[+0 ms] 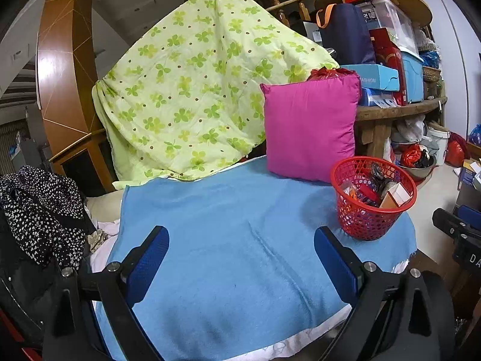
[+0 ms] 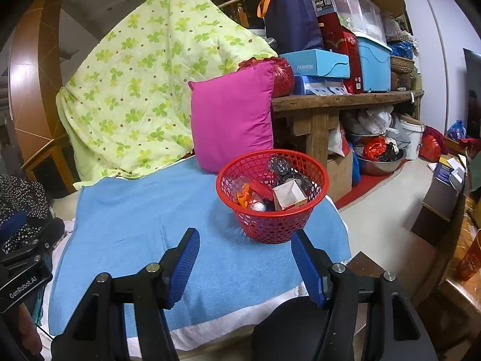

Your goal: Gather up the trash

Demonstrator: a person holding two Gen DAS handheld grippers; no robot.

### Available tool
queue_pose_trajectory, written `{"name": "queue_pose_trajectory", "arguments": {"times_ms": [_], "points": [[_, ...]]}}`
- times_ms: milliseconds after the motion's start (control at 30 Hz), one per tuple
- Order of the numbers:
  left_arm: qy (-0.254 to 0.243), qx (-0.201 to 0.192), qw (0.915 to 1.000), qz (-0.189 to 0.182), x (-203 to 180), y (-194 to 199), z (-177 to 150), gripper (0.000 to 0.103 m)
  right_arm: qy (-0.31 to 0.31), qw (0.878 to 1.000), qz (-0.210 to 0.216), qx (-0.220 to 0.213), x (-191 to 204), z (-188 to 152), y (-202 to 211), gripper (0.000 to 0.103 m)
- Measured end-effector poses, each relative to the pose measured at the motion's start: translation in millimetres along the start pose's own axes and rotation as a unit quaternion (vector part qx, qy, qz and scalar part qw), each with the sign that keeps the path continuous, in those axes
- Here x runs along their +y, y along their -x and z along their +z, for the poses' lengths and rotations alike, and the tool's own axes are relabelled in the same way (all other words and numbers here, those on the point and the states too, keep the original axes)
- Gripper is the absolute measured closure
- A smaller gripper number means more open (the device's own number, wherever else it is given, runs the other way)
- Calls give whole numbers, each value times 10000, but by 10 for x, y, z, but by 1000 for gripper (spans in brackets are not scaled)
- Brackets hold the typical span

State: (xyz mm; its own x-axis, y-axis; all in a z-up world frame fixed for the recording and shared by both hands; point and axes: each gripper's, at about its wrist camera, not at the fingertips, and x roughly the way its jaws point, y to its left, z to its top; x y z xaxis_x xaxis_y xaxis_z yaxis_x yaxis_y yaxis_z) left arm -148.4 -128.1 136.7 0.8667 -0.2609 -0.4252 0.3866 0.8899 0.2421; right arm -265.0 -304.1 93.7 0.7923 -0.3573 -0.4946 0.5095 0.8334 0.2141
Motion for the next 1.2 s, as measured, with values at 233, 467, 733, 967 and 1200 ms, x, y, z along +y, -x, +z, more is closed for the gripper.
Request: {"name": "queue_pose_trajectory", "arguments": {"times_ms": [233, 467, 733, 967, 1200], "points": [[-30, 26, 10000, 4, -6, 6, -16, 6, -12, 10000, -20, 40, -20, -14, -36, 36], [-32, 5, 10000, -5, -2, 17, -14, 6, -10, 10000, -17, -6, -17, -16, -33, 36], [-32, 2, 10000, 24, 0, 17, -16, 6, -15, 10000, -21, -40, -2, -5, -4, 36], [-25, 24, 10000, 16, 7, 6, -20, 6, -16, 10000, -13, -40, 2, 5, 2, 36], [-15, 41, 10000, 7, 11, -4, -25, 6, 0, 10000, -12, -47, 12, 19, 3, 36]]}}
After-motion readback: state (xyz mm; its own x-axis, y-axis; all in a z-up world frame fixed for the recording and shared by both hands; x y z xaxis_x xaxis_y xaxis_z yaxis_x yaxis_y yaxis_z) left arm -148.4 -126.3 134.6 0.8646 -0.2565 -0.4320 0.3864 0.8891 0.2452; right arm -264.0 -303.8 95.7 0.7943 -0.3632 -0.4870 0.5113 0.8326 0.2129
